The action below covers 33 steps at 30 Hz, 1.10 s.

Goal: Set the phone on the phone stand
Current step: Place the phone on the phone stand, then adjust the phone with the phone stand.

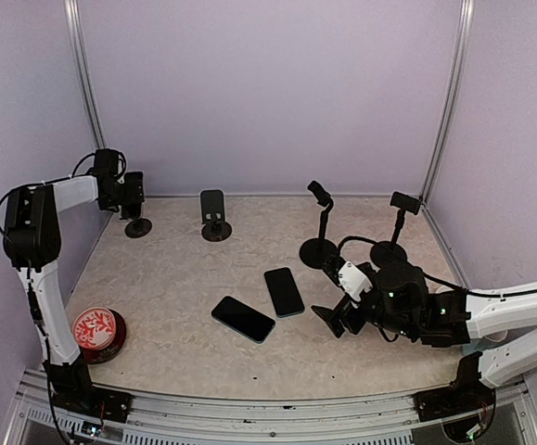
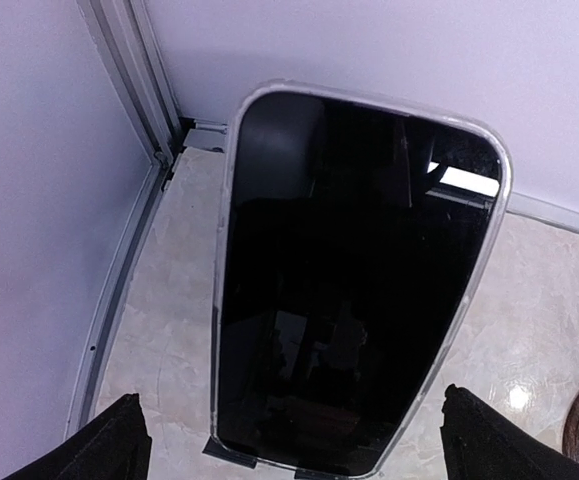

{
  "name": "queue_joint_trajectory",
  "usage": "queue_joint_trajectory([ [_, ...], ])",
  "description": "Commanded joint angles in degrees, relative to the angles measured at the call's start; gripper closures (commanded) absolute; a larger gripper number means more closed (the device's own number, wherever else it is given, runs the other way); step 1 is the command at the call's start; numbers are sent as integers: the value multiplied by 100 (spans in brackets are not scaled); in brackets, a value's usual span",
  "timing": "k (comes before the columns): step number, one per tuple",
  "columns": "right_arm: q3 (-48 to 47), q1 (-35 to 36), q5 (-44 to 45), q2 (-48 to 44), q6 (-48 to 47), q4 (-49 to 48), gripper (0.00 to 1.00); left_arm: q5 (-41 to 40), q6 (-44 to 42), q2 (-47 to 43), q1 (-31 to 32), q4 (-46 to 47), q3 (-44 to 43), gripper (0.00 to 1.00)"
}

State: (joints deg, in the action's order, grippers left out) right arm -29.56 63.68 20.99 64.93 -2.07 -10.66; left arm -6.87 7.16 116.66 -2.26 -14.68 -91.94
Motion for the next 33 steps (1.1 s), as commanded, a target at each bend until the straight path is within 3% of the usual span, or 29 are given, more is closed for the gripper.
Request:
queue_joint_trajectory([
  [1,-237,-16,-33,89,-11,-87,0,256,-202,116,-80,411,124,1],
  [33,-599,-16,-113,679,-79,-34,0,1380,-410,681,-407,917,60,2],
])
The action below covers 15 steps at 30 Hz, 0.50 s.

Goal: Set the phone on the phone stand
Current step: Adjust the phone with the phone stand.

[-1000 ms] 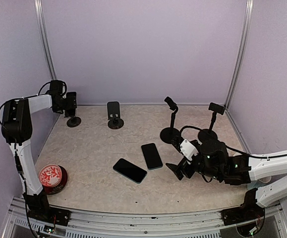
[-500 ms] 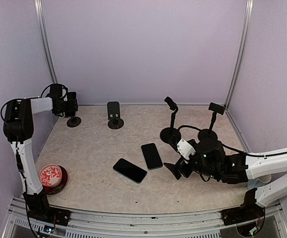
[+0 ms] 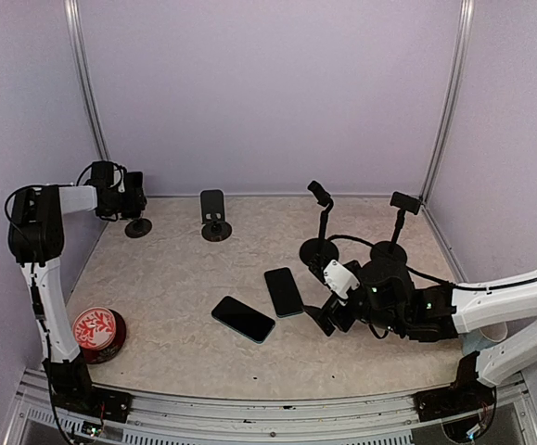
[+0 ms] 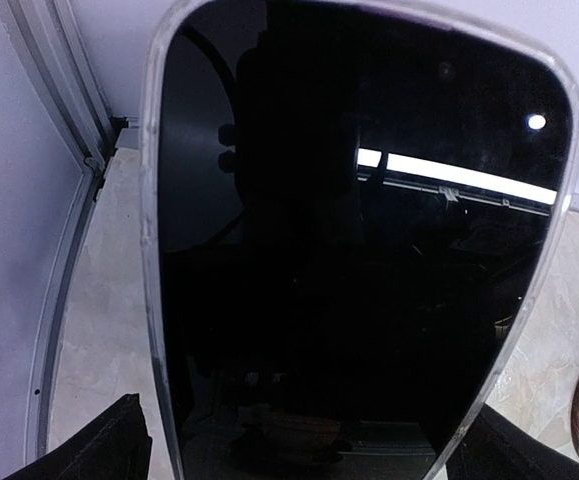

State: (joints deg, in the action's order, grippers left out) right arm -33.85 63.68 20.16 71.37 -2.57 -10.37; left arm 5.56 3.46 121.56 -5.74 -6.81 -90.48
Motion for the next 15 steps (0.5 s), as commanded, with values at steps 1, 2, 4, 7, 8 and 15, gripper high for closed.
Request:
queue_joint_trajectory([
  [1,-170,-16,-29,34,-33,-54,0,146,-39,219,-60,120,-104,2],
  [2,-181,-15,-19,34,-33,-53,0,179,-40,247,-60,117,-113,2],
  [4,-179,-14,-16,42,-33,-53,0,208,-18,282,-59,125,-136,2],
  [7,-202,-18,-19,84,-33,-55,0,215,-12,339,-59,124,-166,5],
  [8,-214,-14,-29,99,-33,-45,0,221,-8,354,-65,119,-178,6],
  [15,-284,-14,-88,207,-42,-60,0,309,79,359,-64,135,-153,19],
])
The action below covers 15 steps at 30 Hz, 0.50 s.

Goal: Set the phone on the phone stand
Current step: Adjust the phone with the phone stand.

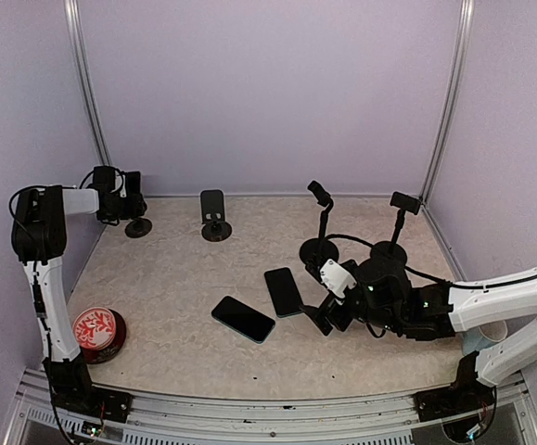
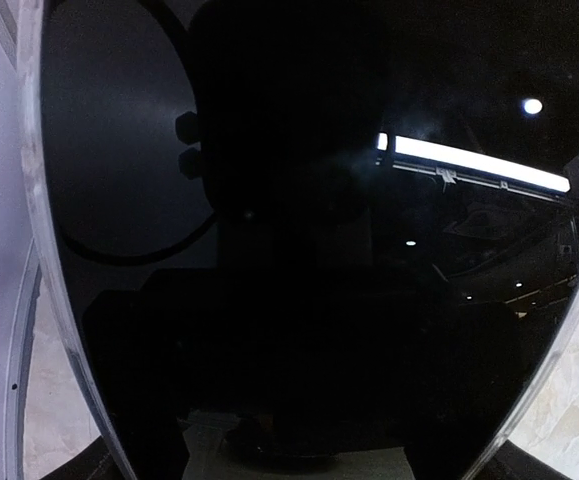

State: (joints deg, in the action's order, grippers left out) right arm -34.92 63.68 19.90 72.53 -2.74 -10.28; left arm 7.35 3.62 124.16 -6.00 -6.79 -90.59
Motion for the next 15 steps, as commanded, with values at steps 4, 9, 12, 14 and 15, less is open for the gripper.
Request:
queue_joint_trajectory([
  [4,-190,-19,-93,112,-49,-104,0,194,206,19,-40,258,18,28],
  [9,-206,-16,-118,123,-68,-100,0,106,280,-47,-4,286,71,20],
  [12,-204,-16,-114,108,-77,-86,0,3,256,-67,18,252,60,11],
  [14,-208,-14,-110,91,-77,-88,0,-29,254,-96,39,248,78,10],
  [15,-205,-14,-104,86,-77,-90,0,-43,249,-116,49,248,83,8],
])
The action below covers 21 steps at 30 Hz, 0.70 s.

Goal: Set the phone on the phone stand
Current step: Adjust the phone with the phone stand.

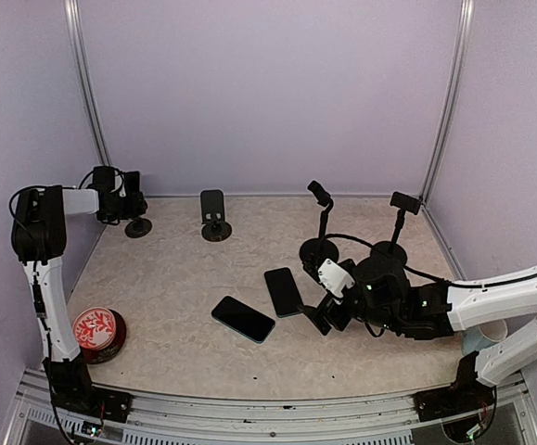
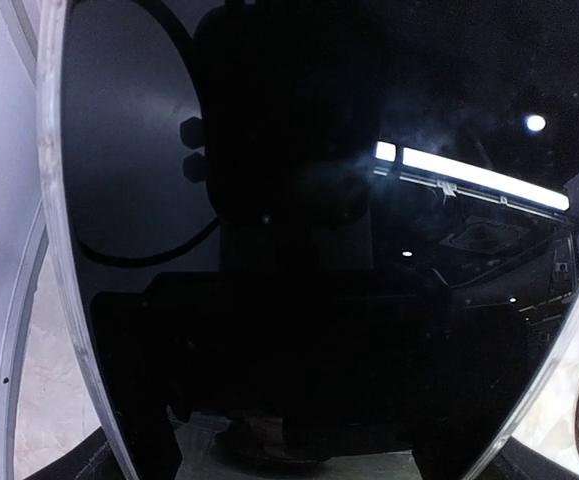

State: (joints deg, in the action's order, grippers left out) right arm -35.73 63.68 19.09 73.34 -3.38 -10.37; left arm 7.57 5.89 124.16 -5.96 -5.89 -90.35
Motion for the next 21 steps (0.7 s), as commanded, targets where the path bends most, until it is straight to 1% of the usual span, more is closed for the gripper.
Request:
queue_joint_trajectory([
  [1,-120,-21,-28,-3,-14,-75,0,-99,25,-138,54,166,67,7],
  [7,-129,-14,-42,1,-20,-64,0,-146,100,-308,84,145,110,1],
  [17,-185,-16,-77,5,-24,-53,0,-122,201,-639,194,230,336,1],
  [21,-175,-14,-81,-32,8,-28,0,-286,221,-651,216,145,312,1],
])
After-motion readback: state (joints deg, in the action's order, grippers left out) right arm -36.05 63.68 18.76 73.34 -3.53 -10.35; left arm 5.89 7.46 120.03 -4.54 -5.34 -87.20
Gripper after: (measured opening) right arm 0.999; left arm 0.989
